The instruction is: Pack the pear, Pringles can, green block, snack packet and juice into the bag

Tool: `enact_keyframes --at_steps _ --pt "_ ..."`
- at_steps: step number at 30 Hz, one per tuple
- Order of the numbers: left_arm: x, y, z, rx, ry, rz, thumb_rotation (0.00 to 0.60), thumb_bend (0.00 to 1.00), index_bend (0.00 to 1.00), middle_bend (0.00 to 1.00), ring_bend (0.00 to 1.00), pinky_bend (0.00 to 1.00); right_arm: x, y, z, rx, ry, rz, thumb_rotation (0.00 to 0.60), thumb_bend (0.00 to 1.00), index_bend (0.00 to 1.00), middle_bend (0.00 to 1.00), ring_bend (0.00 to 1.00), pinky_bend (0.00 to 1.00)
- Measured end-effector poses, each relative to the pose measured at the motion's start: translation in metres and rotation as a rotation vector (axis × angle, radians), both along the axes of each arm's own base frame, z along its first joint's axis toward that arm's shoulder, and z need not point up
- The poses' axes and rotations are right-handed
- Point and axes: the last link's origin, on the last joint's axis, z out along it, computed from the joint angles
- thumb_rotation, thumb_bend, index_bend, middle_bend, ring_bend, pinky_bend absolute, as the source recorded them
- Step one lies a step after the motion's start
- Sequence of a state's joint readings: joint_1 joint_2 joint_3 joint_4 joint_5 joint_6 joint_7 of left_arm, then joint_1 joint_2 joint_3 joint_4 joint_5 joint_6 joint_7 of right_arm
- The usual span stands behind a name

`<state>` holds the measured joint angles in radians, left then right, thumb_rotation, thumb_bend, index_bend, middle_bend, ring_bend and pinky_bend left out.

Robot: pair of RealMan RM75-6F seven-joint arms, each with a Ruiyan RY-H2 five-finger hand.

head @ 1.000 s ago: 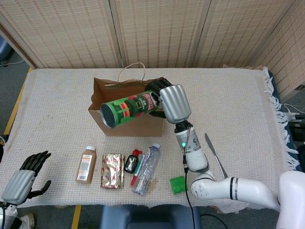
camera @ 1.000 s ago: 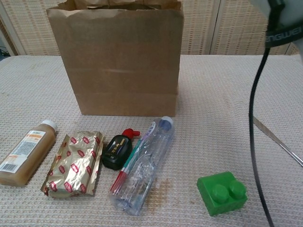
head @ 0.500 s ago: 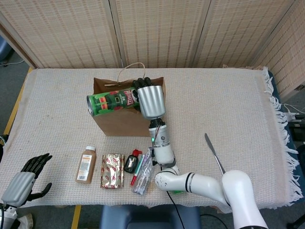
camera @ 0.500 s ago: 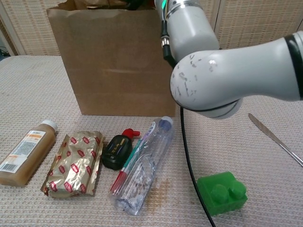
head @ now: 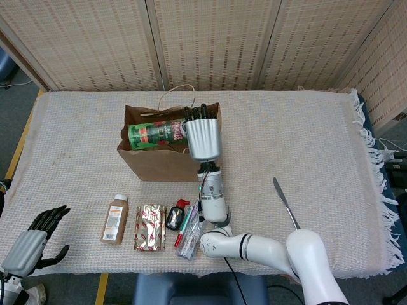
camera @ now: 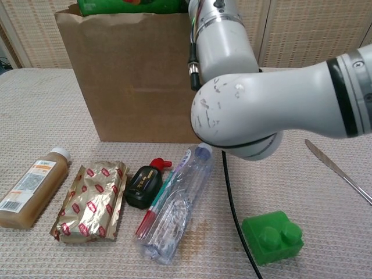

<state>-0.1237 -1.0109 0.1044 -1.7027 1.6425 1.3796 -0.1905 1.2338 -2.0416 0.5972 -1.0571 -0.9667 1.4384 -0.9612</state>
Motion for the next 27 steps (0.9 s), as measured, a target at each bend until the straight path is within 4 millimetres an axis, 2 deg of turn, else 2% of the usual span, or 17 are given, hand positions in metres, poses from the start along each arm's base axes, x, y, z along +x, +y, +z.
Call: enact_keyframes --at_steps 4,16,23,27 --pt "0.0 0.0 0.0 0.0 0.004 -0.001 0.6 0.38 0.0 0.0 0.0 0.06 -0.002 -0.001 0.009 -0.004 -0.025 -0.015 0.6 0.13 0.0 0.09 0.0 0.29" --pt "-0.002 0.002 0.001 0.01 0.011 0.004 0.6 0.38 0.0 0.0 0.0 0.06 0.005 0.009 0.033 0.015 -0.146 0.056 0.6 0.12 0.0 0.08 0.0 0.28" --pt "-0.004 0.003 0.001 0.014 0.022 0.008 0.6 0.38 0.0 0.0 0.0 0.06 0.007 0.035 0.051 0.131 -0.238 0.183 0.6 0.12 0.0 0.08 0.03 0.28" --pt "-0.004 0.003 0.001 0.016 0.033 0.008 0.6 0.38 0.0 0.0 0.0 0.06 -0.006 0.055 0.076 0.234 -0.284 0.268 0.6 0.12 0.0 0.08 0.03 0.28"
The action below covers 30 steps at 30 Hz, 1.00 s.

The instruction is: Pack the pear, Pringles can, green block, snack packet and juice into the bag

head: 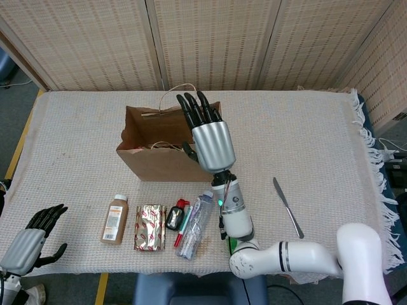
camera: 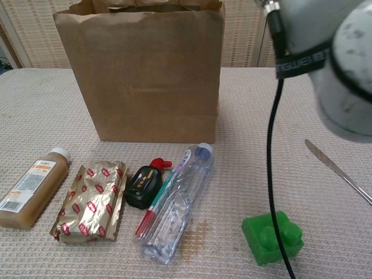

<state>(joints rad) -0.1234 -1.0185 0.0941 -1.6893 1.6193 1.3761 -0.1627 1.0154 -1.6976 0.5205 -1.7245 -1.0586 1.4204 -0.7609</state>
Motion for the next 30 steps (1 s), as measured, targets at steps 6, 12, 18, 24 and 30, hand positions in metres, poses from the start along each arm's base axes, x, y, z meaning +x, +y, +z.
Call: enact_keyframes --at_steps 6,12,18,24,30 --pt "-0.001 0.0 -0.002 -0.003 0.014 0.009 0.6 0.38 0.0 0.0 0.0 0.06 -0.037 0.031 0.046 0.154 -0.006 0.072 0.6 0.07 0.0 0.08 0.04 0.3" --pt "0.0 0.0 -0.005 -0.009 0.039 0.006 0.6 0.38 0.0 0.0 0.0 0.06 -0.096 0.067 0.076 0.287 0.105 0.054 0.6 0.02 0.04 0.09 0.06 0.31" --pt "0.0 0.001 -0.008 -0.013 0.058 0.011 0.6 0.38 0.0 0.0 0.0 0.06 -0.154 0.109 0.069 0.493 0.259 -0.028 0.6 0.0 0.06 0.1 0.06 0.31" --pt "0.0 0.002 -0.011 -0.017 0.072 0.011 0.6 0.38 0.0 0.0 0.0 0.06 -0.199 0.132 0.042 0.68 0.409 -0.118 0.6 0.0 0.01 0.1 0.04 0.24" --pt "0.0 0.003 -0.011 -0.018 0.068 0.014 0.6 0.38 0.0 0.0 0.0 0.06 -0.216 0.142 0.01 0.784 0.505 -0.142 0.6 0.0 0.0 0.09 0.0 0.15"
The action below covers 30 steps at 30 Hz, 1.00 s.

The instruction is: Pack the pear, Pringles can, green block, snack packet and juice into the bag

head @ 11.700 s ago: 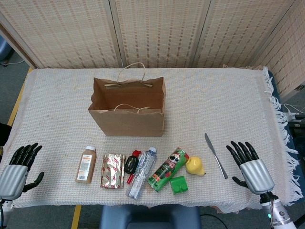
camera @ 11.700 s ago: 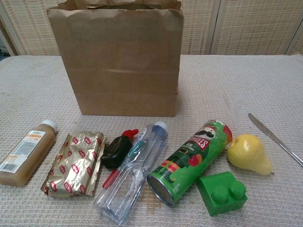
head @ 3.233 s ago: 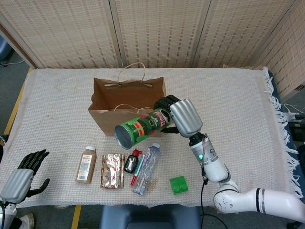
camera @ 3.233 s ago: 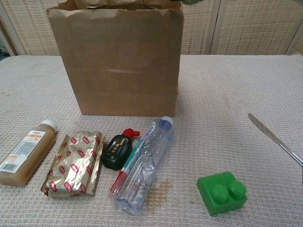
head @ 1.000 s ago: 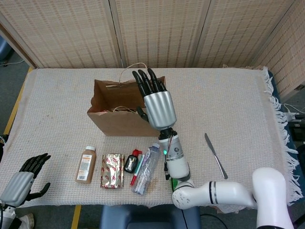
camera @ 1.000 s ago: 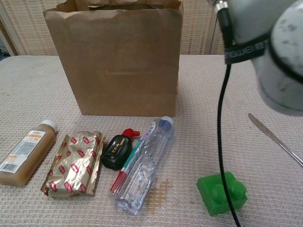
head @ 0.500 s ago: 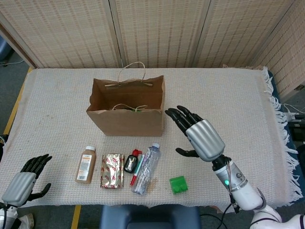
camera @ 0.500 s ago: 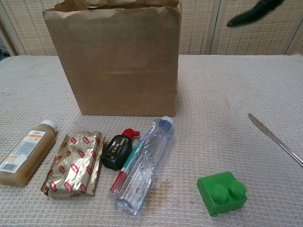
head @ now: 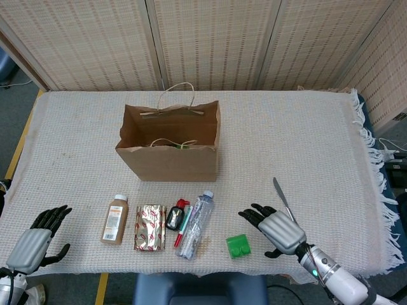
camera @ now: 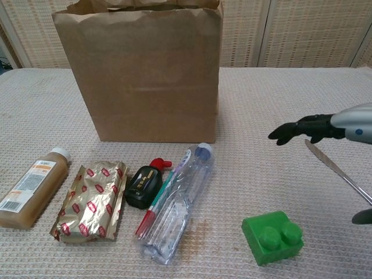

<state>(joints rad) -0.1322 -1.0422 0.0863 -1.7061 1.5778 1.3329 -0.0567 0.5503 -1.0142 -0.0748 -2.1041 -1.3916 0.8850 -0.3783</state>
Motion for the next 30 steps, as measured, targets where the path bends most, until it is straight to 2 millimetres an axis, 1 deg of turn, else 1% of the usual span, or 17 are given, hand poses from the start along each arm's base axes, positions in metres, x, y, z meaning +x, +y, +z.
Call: enact_keyframes --at_steps 6,11,15,19,21,26,27,30 --pt "0.0 0.001 0.002 0.002 -0.011 0.0 0.6 0.38 0.0 0.0 0.0 0.06 0.006 0.007 -0.031 0.063 0.028 0.035 0.6 0.0 0.0 0.09 0.0 0.15" --pt "0.0 0.0 0.004 -0.001 -0.021 0.0 0.6 0.38 0.0 0.0 0.0 0.06 0.013 0.012 -0.056 0.102 0.044 0.064 0.6 0.0 0.0 0.09 0.01 0.18" --pt "0.0 0.0 0.005 -0.001 -0.031 0.002 0.6 0.38 0.0 0.0 0.0 0.06 0.014 0.014 -0.074 0.123 0.073 0.069 0.6 0.0 0.03 0.09 0.04 0.21" --pt "0.0 -0.001 0.006 -0.001 -0.034 0.002 0.6 0.38 0.0 0.0 0.0 0.06 0.014 0.015 -0.086 0.134 0.102 0.065 0.6 0.02 0.09 0.13 0.09 0.27" --pt "-0.001 -0.001 0.007 0.001 -0.036 0.004 0.6 0.38 0.0 0.0 0.0 0.06 0.014 0.014 -0.091 0.129 0.116 0.068 0.6 0.07 0.15 0.17 0.13 0.32" --pt "-0.001 -0.001 0.008 0.003 -0.043 0.007 0.6 0.38 0.0 0.0 0.0 0.06 0.008 0.01 -0.096 0.102 0.142 0.061 0.6 0.29 0.29 0.27 0.25 0.44" --pt "-0.001 -0.001 0.008 0.003 -0.042 0.006 0.6 0.38 0.0 0.0 0.0 0.06 0.006 0.009 -0.098 0.095 0.148 0.059 0.6 0.32 0.32 0.3 0.28 0.46" --pt "-0.001 -0.001 0.008 0.001 -0.041 0.005 0.6 0.38 0.0 0.0 0.0 0.06 0.002 0.006 -0.101 0.074 0.158 0.052 0.6 0.42 0.5 0.43 0.42 0.61"
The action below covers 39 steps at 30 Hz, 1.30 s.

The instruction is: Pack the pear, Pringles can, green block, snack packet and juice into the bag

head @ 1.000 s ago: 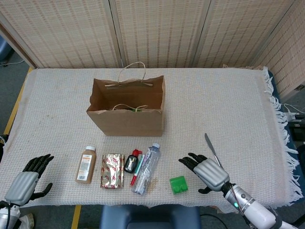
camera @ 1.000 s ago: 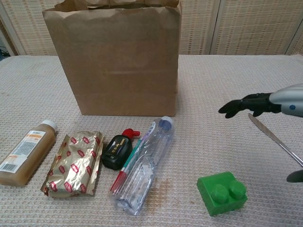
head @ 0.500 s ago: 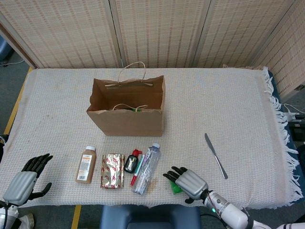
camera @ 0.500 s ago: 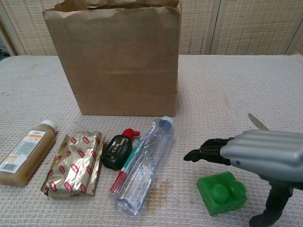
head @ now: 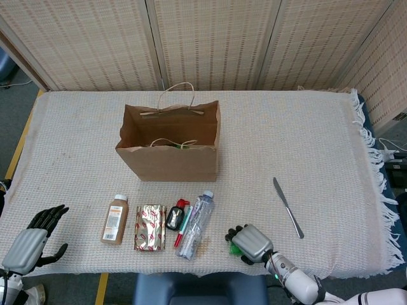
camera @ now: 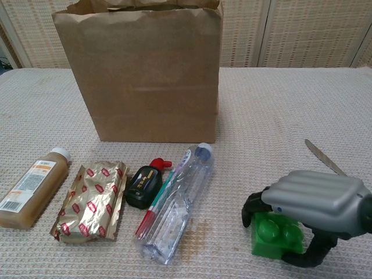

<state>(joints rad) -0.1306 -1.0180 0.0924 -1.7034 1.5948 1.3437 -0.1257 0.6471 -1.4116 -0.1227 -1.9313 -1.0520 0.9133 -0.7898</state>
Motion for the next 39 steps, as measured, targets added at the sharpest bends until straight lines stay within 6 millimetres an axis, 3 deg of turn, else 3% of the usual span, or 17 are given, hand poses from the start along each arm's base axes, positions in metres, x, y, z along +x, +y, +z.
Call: enact_keyframes --at_steps 4,11,21,27,32,39 --pt "0.0 0.0 0.0 0.001 -0.001 0.005 0.6 0.38 0.0 0.0 0.0 0.07 0.0 -0.003 0.002 -0.028 -0.015 -0.01 0.6 0.46 0.64 0.57 0.59 0.71" --pt "-0.001 0.001 0.0 0.001 -0.003 0.009 0.6 0.38 0.0 0.0 0.0 0.07 0.019 -0.013 0.026 -0.098 -0.154 -0.043 0.6 0.47 0.66 0.58 0.61 0.71" --pt "0.0 0.001 -0.001 -0.002 0.005 0.011 0.6 0.38 0.0 0.0 0.0 0.07 0.091 -0.062 0.114 -0.44 -0.644 -0.019 0.6 0.47 0.68 0.58 0.61 0.71" --pt "0.0 0.001 -0.002 -0.002 0.004 0.011 0.6 0.38 0.0 0.0 0.0 0.07 0.127 -0.093 0.147 -0.6 -0.811 0.036 0.6 0.47 0.68 0.58 0.6 0.71" --pt "0.0 0.001 -0.001 -0.005 -0.001 0.015 0.6 0.38 0.0 0.0 0.0 0.07 0.151 -0.126 0.147 -0.703 -0.837 0.041 0.6 0.47 0.67 0.58 0.59 0.71" --pt "0.001 0.0 -0.001 -0.014 -0.008 0.015 0.6 0.38 0.0 0.0 0.0 0.07 0.184 -0.175 0.126 -0.822 -0.797 -0.003 0.6 0.47 0.65 0.58 0.58 0.69"
